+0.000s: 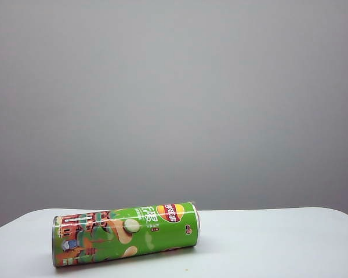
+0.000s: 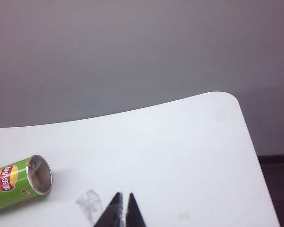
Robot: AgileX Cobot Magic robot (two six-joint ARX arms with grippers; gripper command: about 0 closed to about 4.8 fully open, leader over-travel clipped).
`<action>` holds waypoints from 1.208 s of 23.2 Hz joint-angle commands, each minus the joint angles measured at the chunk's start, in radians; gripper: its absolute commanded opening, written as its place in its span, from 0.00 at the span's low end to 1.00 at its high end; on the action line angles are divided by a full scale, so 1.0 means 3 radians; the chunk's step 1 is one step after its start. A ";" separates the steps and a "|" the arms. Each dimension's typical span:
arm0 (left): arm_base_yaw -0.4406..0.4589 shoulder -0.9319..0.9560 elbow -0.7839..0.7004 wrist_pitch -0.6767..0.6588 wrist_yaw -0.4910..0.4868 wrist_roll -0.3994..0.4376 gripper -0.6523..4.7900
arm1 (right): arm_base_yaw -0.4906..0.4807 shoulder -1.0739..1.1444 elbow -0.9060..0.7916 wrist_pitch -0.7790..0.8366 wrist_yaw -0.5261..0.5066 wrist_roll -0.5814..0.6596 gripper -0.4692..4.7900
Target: Pick up the green tub of chips from the desk, push the transparent container that's holding the chips and has slipped out back in, and finally put the chips back on the desk.
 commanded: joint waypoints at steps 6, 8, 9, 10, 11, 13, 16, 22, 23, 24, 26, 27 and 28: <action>0.0003 0.0000 0.0005 -0.0050 0.0055 -0.0186 0.26 | 0.0000 -0.0001 -0.0022 -0.0032 -0.0019 0.0000 0.11; 0.0004 -0.0001 0.0005 -0.0047 0.0043 -0.0156 0.27 | 0.0000 -0.0001 -0.0022 -0.0032 -0.0019 0.0000 0.11; 0.0003 -0.0001 0.0005 -0.0048 0.0050 -0.0160 0.27 | 0.0000 -0.0001 -0.0022 -0.0032 -0.0019 0.0000 0.11; 0.0003 -0.0001 0.0005 -0.0048 0.0056 -0.0160 0.27 | 0.0000 -0.0001 -0.0022 -0.0032 -0.0019 0.0000 0.11; 0.0001 -0.0001 0.0005 -0.0048 0.0056 -0.0160 0.27 | 0.0000 -0.0001 -0.0022 -0.0032 -0.0019 0.0000 0.11; 0.0001 -0.0001 0.0005 -0.0048 0.0053 -0.0160 0.27 | 0.0000 -0.0001 -0.0022 -0.0032 -0.0019 0.0000 0.11; 0.0001 -0.0001 0.0005 -0.0048 0.0055 -0.0160 0.27 | 0.0000 -0.0001 -0.0022 -0.0032 -0.0019 0.0000 0.11; 0.0001 -0.0001 0.0005 -0.0048 0.0053 -0.0160 0.27 | 0.0000 -0.0001 -0.0022 -0.0032 -0.0019 0.0000 0.11; 0.0001 -0.0001 0.0005 -0.0048 0.0053 -0.0160 0.27 | 0.0000 -0.0001 -0.0022 -0.0032 -0.0019 0.0000 0.11; 0.0001 -0.0001 0.0005 -0.0048 0.0053 -0.0160 0.27 | 0.0000 -0.0001 -0.0022 -0.0032 -0.0019 0.0000 0.11; 0.0001 -0.0001 0.0005 -0.0048 0.0053 -0.0160 0.27 | 0.0000 -0.0001 -0.0022 -0.0032 -0.0019 -0.0001 0.11; 0.0001 -0.0001 0.0005 -0.0048 0.0053 -0.0160 0.27 | 0.0000 -0.0001 -0.0022 -0.0032 -0.0019 -0.0001 0.11; 0.0001 -0.0001 0.0005 -0.0048 0.0053 -0.0160 0.27 | 0.0000 -0.0001 -0.0022 -0.0032 -0.0019 0.0000 0.11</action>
